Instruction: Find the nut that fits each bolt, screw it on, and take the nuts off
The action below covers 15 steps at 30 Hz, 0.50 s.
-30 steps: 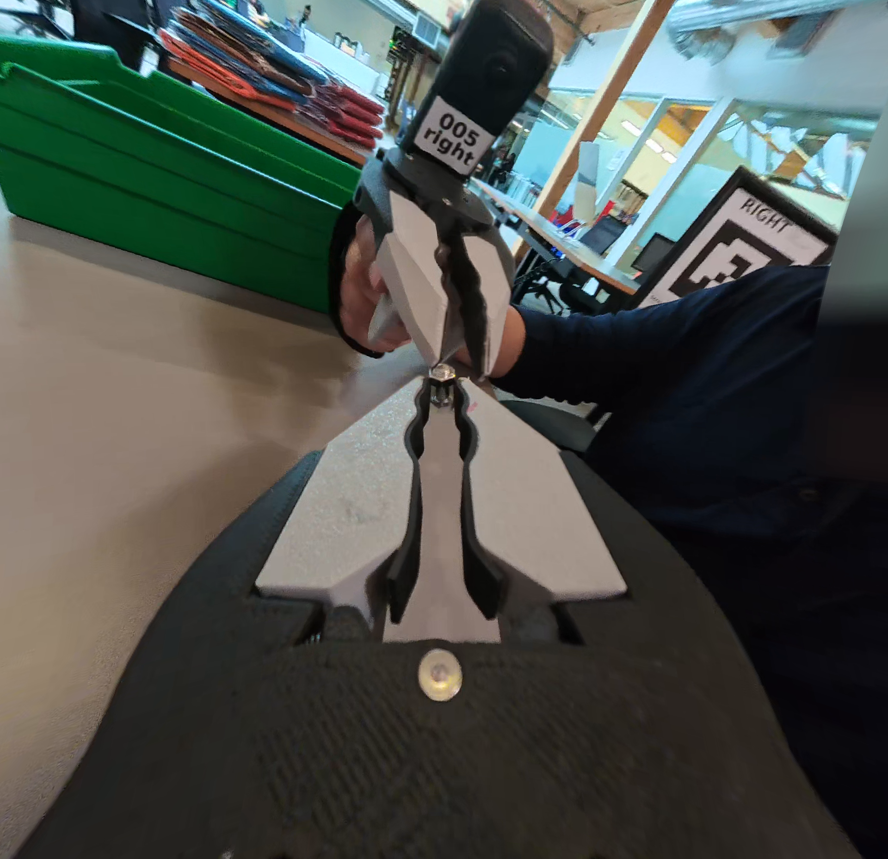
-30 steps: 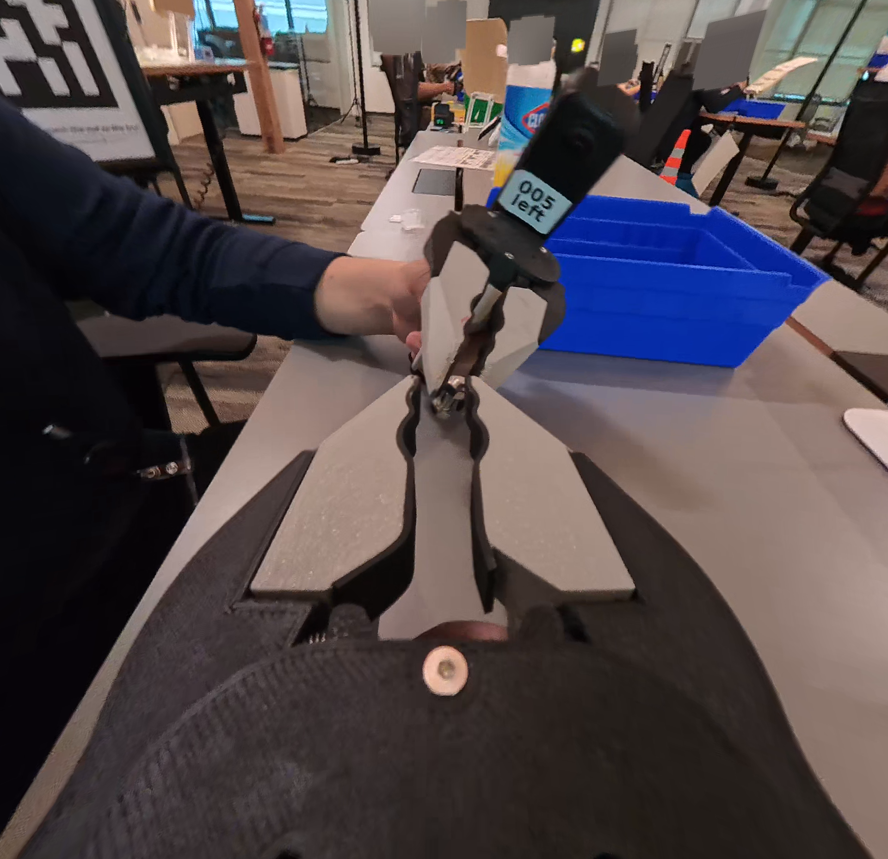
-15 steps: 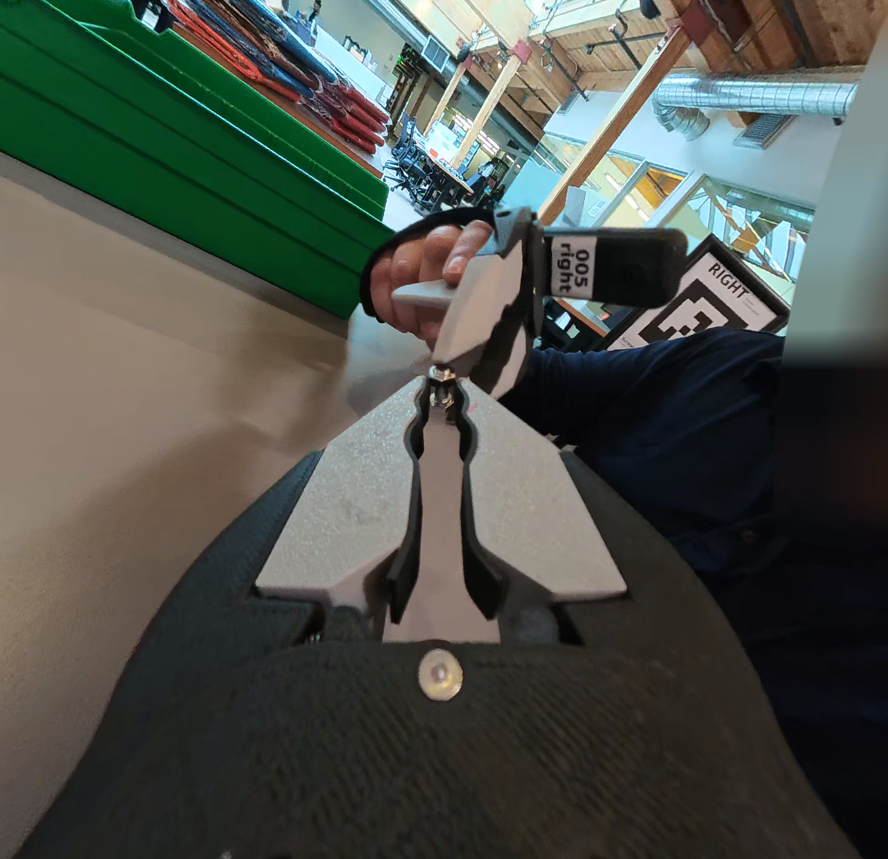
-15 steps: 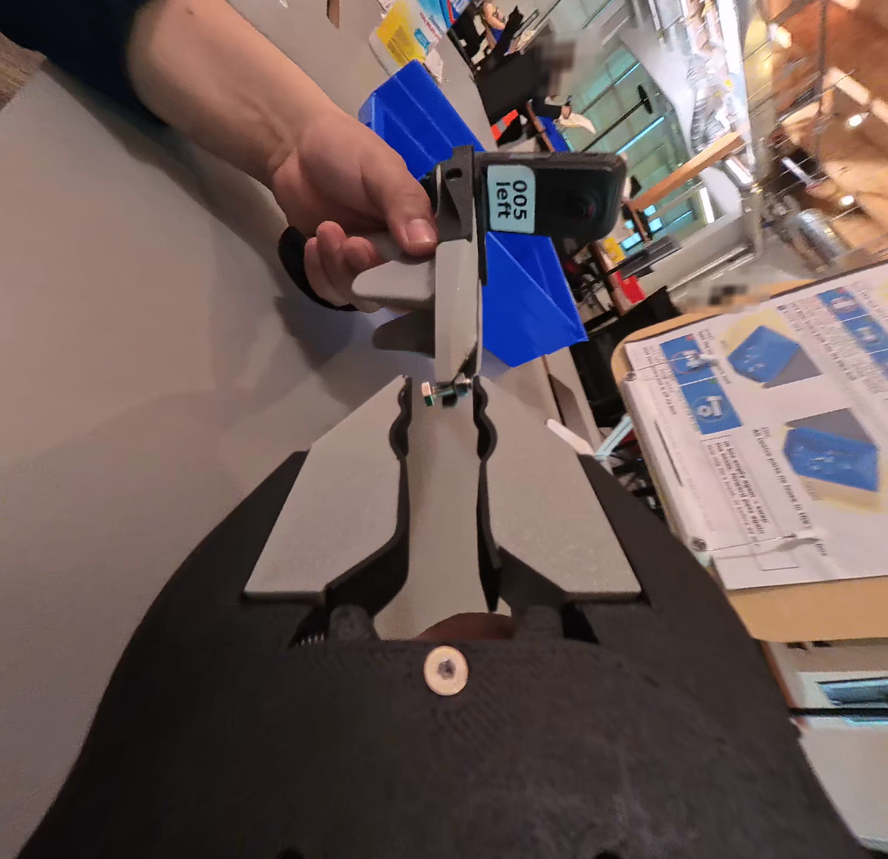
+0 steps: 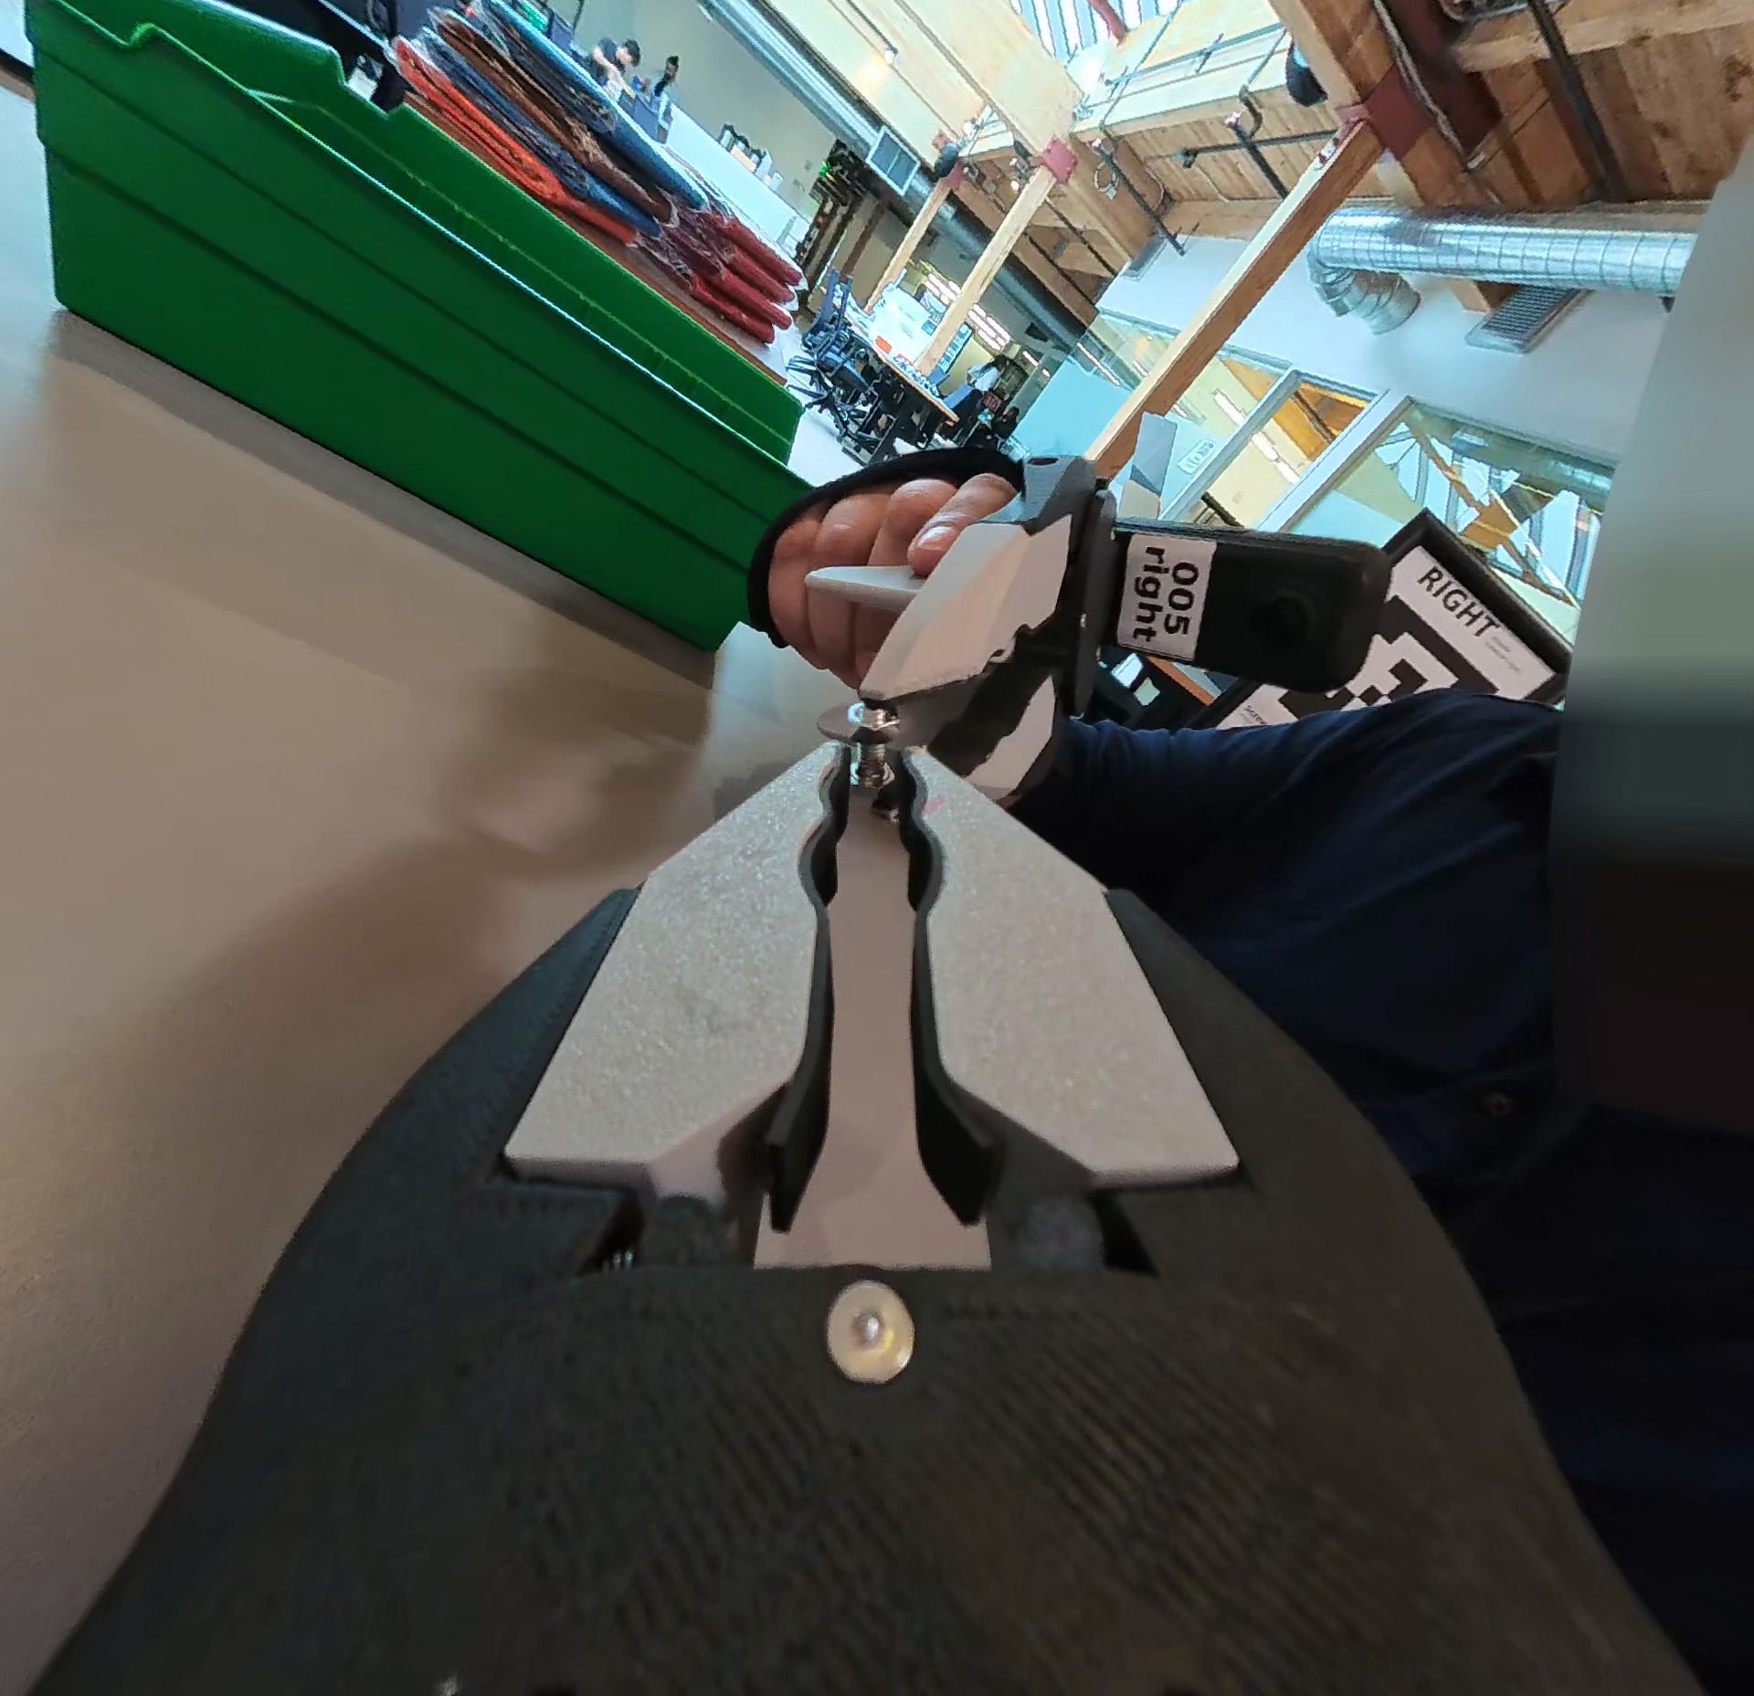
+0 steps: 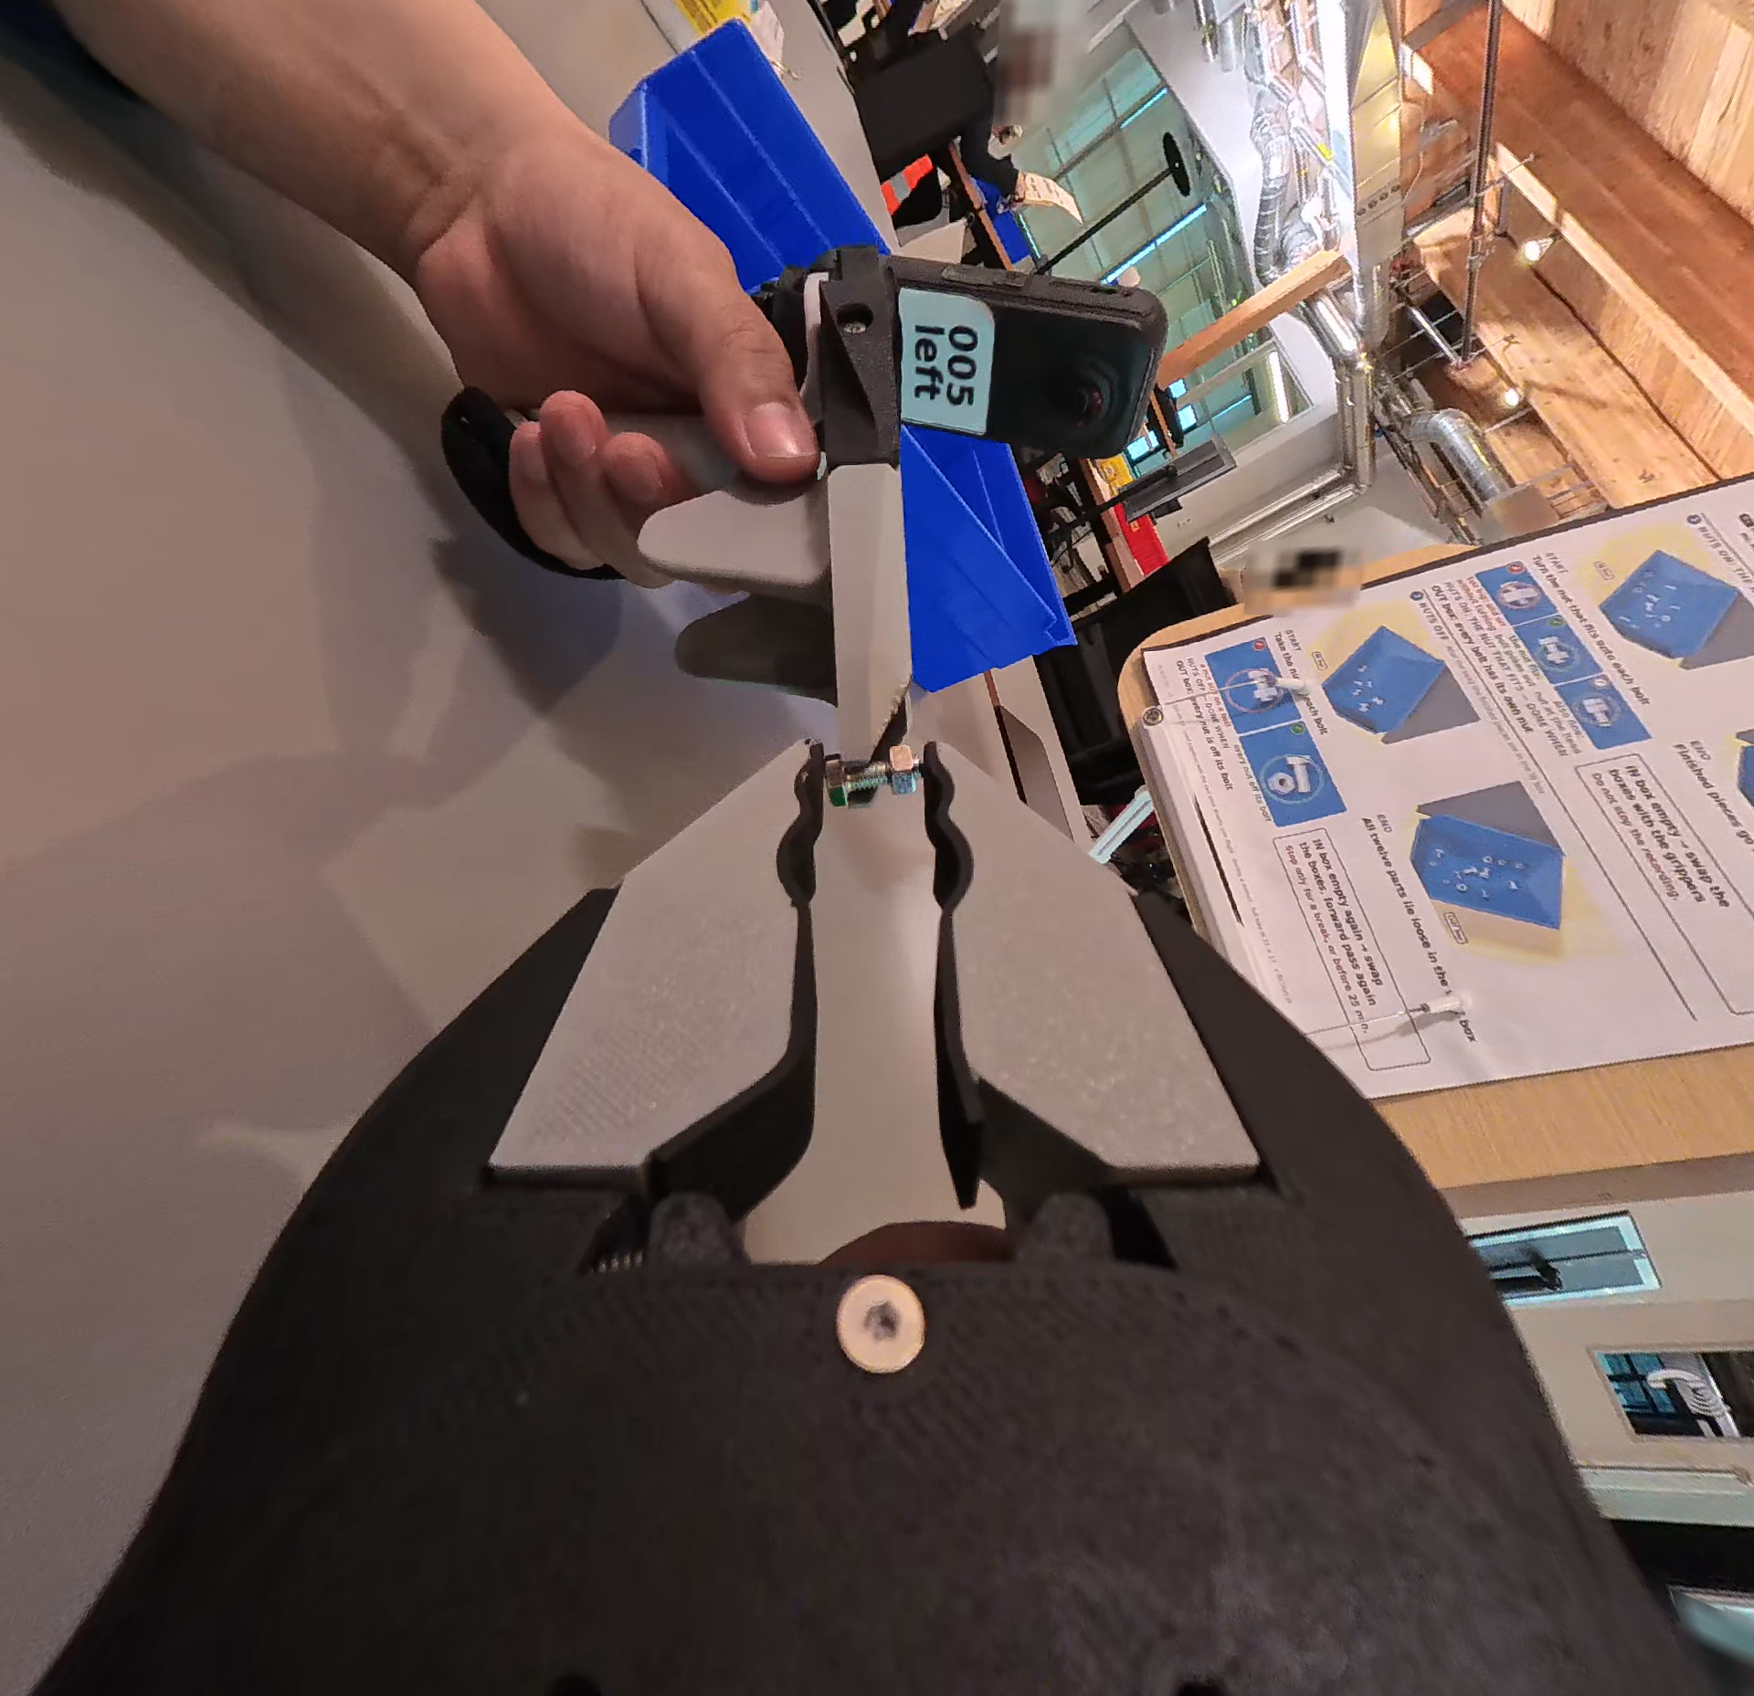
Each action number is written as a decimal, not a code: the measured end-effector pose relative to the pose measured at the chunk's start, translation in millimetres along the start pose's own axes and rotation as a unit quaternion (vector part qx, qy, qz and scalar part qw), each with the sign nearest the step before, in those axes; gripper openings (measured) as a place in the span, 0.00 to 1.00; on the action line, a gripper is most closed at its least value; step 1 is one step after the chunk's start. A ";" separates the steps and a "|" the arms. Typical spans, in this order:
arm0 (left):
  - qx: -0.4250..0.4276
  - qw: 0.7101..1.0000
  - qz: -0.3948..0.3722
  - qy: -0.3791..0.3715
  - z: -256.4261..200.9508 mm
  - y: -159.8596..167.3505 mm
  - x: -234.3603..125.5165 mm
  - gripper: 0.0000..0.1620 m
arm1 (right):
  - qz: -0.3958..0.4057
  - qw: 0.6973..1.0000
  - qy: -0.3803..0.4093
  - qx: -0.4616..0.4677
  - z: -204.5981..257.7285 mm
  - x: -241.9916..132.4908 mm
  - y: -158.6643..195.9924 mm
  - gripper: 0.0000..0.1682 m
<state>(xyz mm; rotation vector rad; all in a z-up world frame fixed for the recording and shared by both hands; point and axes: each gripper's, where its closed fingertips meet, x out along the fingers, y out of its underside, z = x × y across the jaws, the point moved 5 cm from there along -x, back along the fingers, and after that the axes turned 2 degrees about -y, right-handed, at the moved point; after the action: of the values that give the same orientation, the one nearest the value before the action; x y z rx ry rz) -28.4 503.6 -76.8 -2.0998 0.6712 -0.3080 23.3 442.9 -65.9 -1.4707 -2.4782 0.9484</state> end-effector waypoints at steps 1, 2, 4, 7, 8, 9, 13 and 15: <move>0.000 1.000 0.000 -0.001 -0.1 0.0 0.1 0.04 | 0.001 1.000 0.001 -0.001 0.2 0.3 -0.2 0.11; 0.001 1.000 0.000 -0.002 0.0 -0.2 0.2 0.04 | 0.002 1.000 0.004 -0.001 0.2 0.7 -0.4 0.11; 0.010 1.000 -0.001 -0.011 0.6 -0.9 -0.1 0.02 | 0.005 1.000 0.009 -0.003 0.1 2.0 -0.6 0.11; 0.039 0.998 -0.013 -0.047 2.1 -4.6 -1.3 0.02 | 0.020 0.999 0.031 -0.001 -2.9 5.5 1.7 0.11; 0.041 0.997 -0.018 -0.057 2.7 -6.0 -1.8 0.02 | 0.024 0.999 0.039 0.002 -4.2 6.7 2.5 0.11; 0.039 0.997 -0.024 -0.066 3.5 -7.5 -2.1 0.02 | 0.027 0.999 0.046 0.007 -5.8 7.7 3.4 0.11; 0.028 0.995 -0.066 -0.069 3.7 -15.1 -2.0 0.02 | 0.029 0.996 0.082 0.028 -14.0 8.4 3.4 0.11; 0.022 0.995 -0.075 -0.063 4.1 -16.0 -2.6 0.02 | 0.029 0.995 0.092 0.025 -14.7 9.0 3.0 0.11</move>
<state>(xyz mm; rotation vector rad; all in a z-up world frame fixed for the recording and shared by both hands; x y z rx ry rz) -23.1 515.2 -66.1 -2.1111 0.4301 -0.2685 26.6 458.0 -57.8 -1.5470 -2.2783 0.8355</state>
